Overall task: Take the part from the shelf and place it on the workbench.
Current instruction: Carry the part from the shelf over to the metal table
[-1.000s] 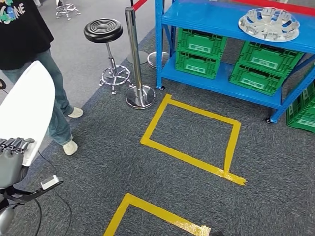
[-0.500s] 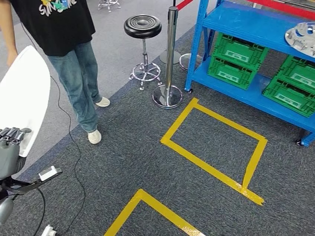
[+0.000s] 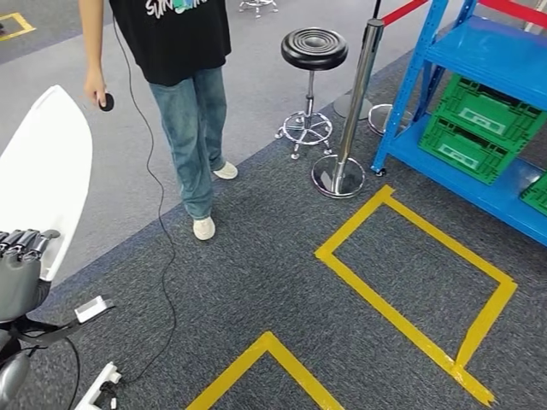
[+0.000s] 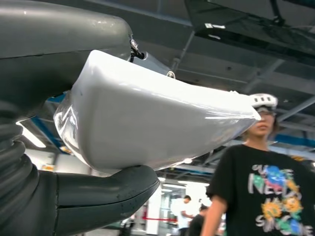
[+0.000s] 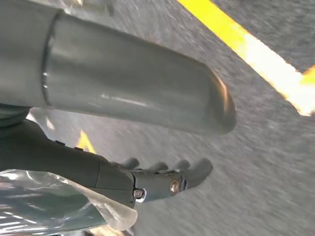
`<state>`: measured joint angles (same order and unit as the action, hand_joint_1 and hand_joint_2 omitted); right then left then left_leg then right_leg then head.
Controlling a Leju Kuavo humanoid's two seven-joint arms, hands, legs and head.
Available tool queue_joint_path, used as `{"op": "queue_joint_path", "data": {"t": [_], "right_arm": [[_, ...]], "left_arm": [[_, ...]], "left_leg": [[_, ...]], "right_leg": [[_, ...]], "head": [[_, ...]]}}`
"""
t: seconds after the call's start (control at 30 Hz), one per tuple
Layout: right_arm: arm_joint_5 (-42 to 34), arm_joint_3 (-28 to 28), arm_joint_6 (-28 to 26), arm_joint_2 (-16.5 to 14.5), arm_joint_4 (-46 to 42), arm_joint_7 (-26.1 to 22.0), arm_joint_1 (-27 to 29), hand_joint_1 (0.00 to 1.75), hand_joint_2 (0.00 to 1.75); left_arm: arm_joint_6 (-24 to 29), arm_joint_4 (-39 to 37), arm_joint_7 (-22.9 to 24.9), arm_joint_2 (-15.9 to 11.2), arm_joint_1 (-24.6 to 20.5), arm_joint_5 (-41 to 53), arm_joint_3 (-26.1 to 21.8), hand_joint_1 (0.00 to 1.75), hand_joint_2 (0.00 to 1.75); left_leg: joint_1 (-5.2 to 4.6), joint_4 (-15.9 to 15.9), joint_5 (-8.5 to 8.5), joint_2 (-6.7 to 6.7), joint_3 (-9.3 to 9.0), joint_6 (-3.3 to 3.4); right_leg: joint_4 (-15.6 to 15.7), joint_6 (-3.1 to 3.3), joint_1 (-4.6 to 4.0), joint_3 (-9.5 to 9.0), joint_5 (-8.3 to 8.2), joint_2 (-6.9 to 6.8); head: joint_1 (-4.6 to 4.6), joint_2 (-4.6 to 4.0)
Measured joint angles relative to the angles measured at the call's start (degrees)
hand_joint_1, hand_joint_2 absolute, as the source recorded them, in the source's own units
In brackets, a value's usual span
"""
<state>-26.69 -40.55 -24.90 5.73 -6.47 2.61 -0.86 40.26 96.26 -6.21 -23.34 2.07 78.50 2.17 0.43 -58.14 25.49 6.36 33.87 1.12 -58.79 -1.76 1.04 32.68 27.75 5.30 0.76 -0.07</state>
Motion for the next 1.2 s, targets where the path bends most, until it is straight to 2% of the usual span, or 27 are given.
{"op": "queue_joint_path", "data": {"t": [0.03, 0.1, 0.13, 0.17, 0.23, 0.3, 0.33, 0.37, 0.4, 0.43, 0.47, 0.5, 0.53, 0.57, 0.6, 0.63, 0.7, 0.77, 0.8, 0.83, 0.87, 0.9, 0.97, 1.0, 1.07, 1.17, 1.2], "right_arm": [[-0.4, 0.3, 0.0, 0.2, 0.2, -0.4, 0.0, 0.0, 0.0], [-1.0, 1.0, 0.1, 0.4, 0.3, -1.4, -0.1, 0.0, 0.0], [-1.1, 1.2, 0.1, 0.5, 0.4, -1.7, 0.0, 0.0, 0.0], [-1.2, 1.4, 0.1, 0.6, 0.4, -1.9, 0.0, 0.0, 0.0], [-1.2, 1.7, 0.1, 0.7, 0.6, -2.1, 0.2, 0.0, 0.0], [-1.3, 2.0, 0.1, 0.8, 0.8, -2.1, 0.3, 0.0, 0.0], [-1.3, 2.1, 0.1, 0.8, 0.9, -2.1, 0.3, 0.0, 0.0], [-1.3, 2.2, 0.1, 0.9, 0.9, -2.2, 0.2, 0.0, 0.0], [-1.2, 2.3, 0.1, 0.9, 0.9, -2.3, 0.2, 0.0, 0.0], [-1.1, 2.4, 0.1, 0.9, 0.9, -2.5, 0.1, 0.0, 0.0], [-0.9, 2.4, 0.0, 0.9, 0.9, -2.7, 0.0, 0.0, 0.0], [-0.7, 2.4, 0.0, 0.9, 1.1, -2.9, 0.0, 0.0, 0.0], [-0.6, 2.4, 0.0, 0.9, 1.2, -3.1, -0.1, 0.0, 0.0], [-0.5, 2.4, 0.0, 0.9, 1.3, -3.2, -0.2, 0.0, 0.0], [-0.3, 2.3, 0.0, 0.9, 1.5, -3.3, -0.3, 0.0, 0.0], [-0.2, 2.3, 0.0, 0.8, 1.6, -3.3, -0.4, 0.0, 0.0], [0.2, 2.1, 0.1, 0.7, 1.9, -3.3, -0.6, 0.0, 0.0], [0.4, 1.8, 0.3, 0.5, 2.5, -3.2, -0.7, 0.0, 0.0], [0.5, 1.5, 0.3, 0.3, 2.7, -3.1, -0.7, 0.0, 0.0], [0.6, 1.2, 0.4, 0.2, 3.0, -3.0, -0.7, 0.0, 0.0], [0.7, 0.9, 0.5, -0.1, 3.2, -2.9, -0.6, 0.0, 0.0], [0.9, 0.5, 0.7, -0.3, 3.4, -2.8, -0.6, 0.0, 0.0], [1.3, -0.3, 1.4, -0.8, 3.5, -2.5, -0.8, 0.0, 0.0], [1.3, -0.6, 1.7, -1.2, 3.6, -2.2, -0.9, 0.0, 0.0], [1.5, -1.3, 2.2, -2.0, 3.6, -1.5, -1.3, 0.0, 0.0], [1.8, -2.4, 2.1, -3.0, 3.6, -0.8, -1.3, 0.0, 0.0], [1.9, -2.7, 2.0, -3.2, 3.5, -0.6, -1.3, 0.0, 0.0]], "left_arm": [[0.0, 0.1, 0.0, 0.0, 0.3, -0.1, -0.2, 1.75, 1.75], [0.0, 0.5, 0.0, 0.0, 1.3, -0.2, -1.0, 1.75, 1.75], [0.0, 0.6, 0.0, -0.1, 1.6, -0.3, -1.3, 1.75, 1.75], [0.0, 0.8, 0.0, -0.1, 1.8, -0.3, -1.7, 1.75, 1.75], [0.0, 0.9, 0.0, -0.1, 2.0, -0.4, -2.0, 1.75, 1.75], [0.0, 0.9, 0.0, -0.1, 2.3, -0.4, -2.2, 1.75, 1.75], [0.0, 0.9, 0.0, -0.1, 2.4, -0.4, -2.3, 1.75, 1.75], [0.0, 0.9, 0.0, -0.1, 2.6, -0.4, -2.3, 1.75, 1.75], [0.0, 1.0, 0.0, -0.1, 2.7, -0.4, -2.5, 1.75, 1.75], [0.0, 1.0, 0.0, -0.1, 2.8, -0.5, -2.6, 1.75, 1.75], [0.0, 1.1, -0.1, -0.1, 2.8, -0.7, -2.8, 1.75, 1.75], [0.0, 1.2, -0.2, -0.1, 2.9, -0.8, -3.0, 1.75, 1.75], [0.0, 1.3, -0.4, -0.1, 2.9, -0.9, -3.2, 1.75, 1.75], [0.0, 1.4, -0.6, 0.0, 3.1, -1.0, -3.4, 1.75, 1.75], [0.0, 1.5, -0.8, 0.0, 3.3, -0.8, -3.5, 1.75, 1.75], [0.0, 1.5, -0.9, 0.1, 3.5, -0.6, -3.7, 1.75, 1.75], [0.0, 1.6, -0.8, 0.2, 3.5, -0.3, -3.7, 1.75, 1.75], [0.0, 1.6, -0.5, 0.4, 3.4, -0.2, -3.6, 1.75, 1.75], [0.0, 1.6, -0.2, 0.5, 3.4, -0.1, -3.6, 1.75, 1.75], [0.0, 1.6, 0.0, 0.6, 3.5, -0.2, -3.5, 1.75, 1.75], [0.0, 1.6, 0.1, 0.7, 3.5, -0.3, -3.5, 1.75, 1.75], [0.0, 1.6, 0.3, 0.7, 3.5, -0.5, -3.5, 1.75, 1.75], [0.0, 1.7, 0.5, 0.7, 3.5, -1.2, -3.5, 1.75, 1.75], [0.0, 1.7, 0.6, 0.7, 3.4, -1.6, -3.4, 1.75, 1.75], [0.0, 1.7, 0.7, 0.7, 3.2, -2.1, -3.2, 1.75, 1.75], [0.0, 1.6, 1.4, 0.7, 2.7, -2.2, -2.6, 1.75, 1.75], [0.0, 1.6, 1.6, 0.7, 2.5, -2.2, -2.4, 1.75, 1.75]], "left_leg": [[0.08, -0.1, -0.07, 0.73, 0.28, -0.37], [0.3, -0.1, -0.2, 1.69, 0.59, -1.11], [0.23, -0.6, 0.13, 0.73, 0.82, -1.4], [0.12, -2.1, 1.05, -0.94, 1.49, -1.68], [0.03, -8.8, 4.42, -4.81, 4.55, -2.16], [0.25, -16.0, 7.17, -5.88, 8.08, -2.45], [0.31, -17.2, 7.11, -5.94, 8.71, -2.49], [0.32, -16.2, 6.0, -6.02, 8.21, -2.44], [0.26, -13.0, 4.02, -6.35, 6.52, -2.27], [0.07, -8.6, 2.04, -7.42, 4.25, -1.95], [-0.31, -4.7, 0.8, -8.83, 2.18, -1.55], [-0.65, -1.9, 0.1, -9.88, 0.73, -1.08], [-0.97, -0.6, 0.11, -10.56, 0.14, -0.67], [-1.18, -0.4, 0.29, -10.3, 0.12, -0.35], [-1.14, -0.2, 0.16, -9.48, 0.17, -0.03], [-1.05, 0.1, 0.03, -8.88, 0.07, 0.27], [-0.73, 0.6, -0.27, -7.65, -0.17, 0.92], [-0.6, 0.7, -0.33, -6.47, -0.17, 1.32], [-0.61, 0.7, -0.32, -5.79, -0.13, 1.4], [-0.62, 0.7, -0.3, -5.05, -0.15, 1.42], [-0.61, 0.7, -0.29, -4.28, -0.2, 1.41], [-0.58, 0.6, -0.25, -3.64, -0.29, 1.35], [-0.57, 0.3, -0.04, -2.67, -0.41, 1.03], [-0.6, 0.0, 0.1, -2.33, -0.3, 0.78], [-0.72, -0.5, 0.29, -1.83, 0.06, 0.88], [-0.67, -0.6, 0.12, -1.79, 0.17, 1.74], [-0.63, -0.6, 0.11, -1.83, 0.12, 1.74]], "right_leg": [[0.8, 0.07, 0.05, -0.42, 0.08, 0.61], [1.1, 0.37, 0.02, -0.79, 0.11, -0.68], [1.3, 0.68, 0.07, -1.03, 0.07, -1.47], [1.4, 1.04, 0.1, -1.28, 0.07, -2.36], [1.6, 1.66, -0.06, -1.68, 0.28, -4.18], [1.6, 1.9, -0.29, -1.86, 0.52, -5.95], [1.6, 1.91, -0.38, -1.95, 0.64, -6.79], [1.6, 1.88, -0.45, -2.1, 0.78, -7.58], [1.6, 1.82, -0.5, -2.34, 0.97, -8.33], [1.6, 1.7, -0.57, -2.63, 1.18, -9.02], [1.6, 1.51, -0.71, -2.89, 1.4, -9.63], [1.6, 1.25, -0.85, -3.08, 1.61, -10.19], [1.6, 1.0, -0.98, -3.21, 1.78, -10.75], [1.6, 0.72, -1.06, -3.33, 1.92, -11.34], [1.7, 0.42, -1.07, -3.54, 2.06, -11.99], [1.6, 0.11, -0.99, -3.62, 2.36, -12.02], [-1.2, -0.39, -0.82, -2.42, 4.38, -9.61], [-8.6, -0.58, -0.69, 1.26, 7.99, -6.36], [-12.5, -0.66, -0.67, 3.34, 9.34, -5.72], [-14.9, -0.7, -0.66, 4.83, 9.73, -5.48], [-15.2, -0.71, -0.63, 5.35, 8.93, -5.39], [-13.0, -0.68, -0.57, 4.68, 6.95, -5.31], [-5.0, -0.62, -0.39, 1.47, 2.47, -4.8], [-1.6, -0.53, -0.32, 0.14, 1.21, -4.42], [0.9, -0.46, -0.28, -1.02, 0.92, -3.84], [1.1, -0.25, -0.47, -1.42, 0.76, -3.72], [1.0, -0.15, -0.55, -1.42, 0.77, -3.67]], "head": [[-0.01, 0.01], [0.0, 0.01], [0.09, 0.01], [0.23, 0.01], [0.48, 0.0], [0.52, 0.0], [0.51, 0.0], [0.51, 0.0], [0.51, 0.0], [0.5, 0.0], [0.51, 0.0], [0.47, 0.0], [0.45, 0.0], [0.43, 0.0], [0.41, 0.0], [0.42, 0.0], [0.18, 0.0], [-0.16, 0.0], [-0.26, 0.0], [-0.28, 0.0], [-0.3, 0.0], [-0.34, 0.0], [-0.45, 0.0], [-0.48, 0.01], [-0.53, 0.01], [-0.52, 0.0], [-0.52, 0.0]]}}
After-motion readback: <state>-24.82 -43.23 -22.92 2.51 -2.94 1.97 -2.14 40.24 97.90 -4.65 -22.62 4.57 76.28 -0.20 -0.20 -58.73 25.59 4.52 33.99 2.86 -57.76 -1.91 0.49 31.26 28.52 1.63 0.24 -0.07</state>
